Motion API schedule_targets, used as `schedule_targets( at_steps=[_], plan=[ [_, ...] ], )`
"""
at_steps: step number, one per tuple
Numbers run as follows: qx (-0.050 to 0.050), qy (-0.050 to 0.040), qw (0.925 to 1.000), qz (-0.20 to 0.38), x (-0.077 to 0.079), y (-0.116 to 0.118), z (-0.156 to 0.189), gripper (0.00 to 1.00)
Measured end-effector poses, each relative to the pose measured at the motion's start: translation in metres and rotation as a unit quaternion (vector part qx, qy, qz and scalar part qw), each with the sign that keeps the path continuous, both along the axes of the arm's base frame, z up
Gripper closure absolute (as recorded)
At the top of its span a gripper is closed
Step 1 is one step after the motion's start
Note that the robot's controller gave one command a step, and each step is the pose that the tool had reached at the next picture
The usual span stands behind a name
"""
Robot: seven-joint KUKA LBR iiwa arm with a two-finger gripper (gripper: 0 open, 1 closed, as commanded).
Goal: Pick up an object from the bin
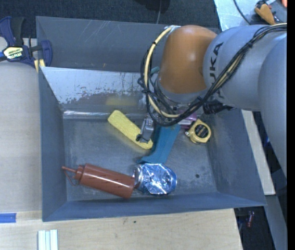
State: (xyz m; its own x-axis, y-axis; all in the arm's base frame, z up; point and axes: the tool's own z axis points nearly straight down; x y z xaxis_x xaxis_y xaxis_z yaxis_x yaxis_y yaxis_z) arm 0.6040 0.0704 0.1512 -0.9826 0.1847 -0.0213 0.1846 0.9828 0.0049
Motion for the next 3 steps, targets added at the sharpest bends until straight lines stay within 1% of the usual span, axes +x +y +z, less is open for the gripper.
schedule_targets(
  at_steps=[1,2,3],
  plan=[
    [0.000,0.0120,0.9999,0.007,-0.011,0.003,-0.083,0.00],
    [0.002,-0.0032,0.9981,-0.062,0.007,-0.006,-0.080,0.00],
    [0.001,0.0070,1.0000,0.006,-0.007,0.003,-0.080,1.00]
  ],
)
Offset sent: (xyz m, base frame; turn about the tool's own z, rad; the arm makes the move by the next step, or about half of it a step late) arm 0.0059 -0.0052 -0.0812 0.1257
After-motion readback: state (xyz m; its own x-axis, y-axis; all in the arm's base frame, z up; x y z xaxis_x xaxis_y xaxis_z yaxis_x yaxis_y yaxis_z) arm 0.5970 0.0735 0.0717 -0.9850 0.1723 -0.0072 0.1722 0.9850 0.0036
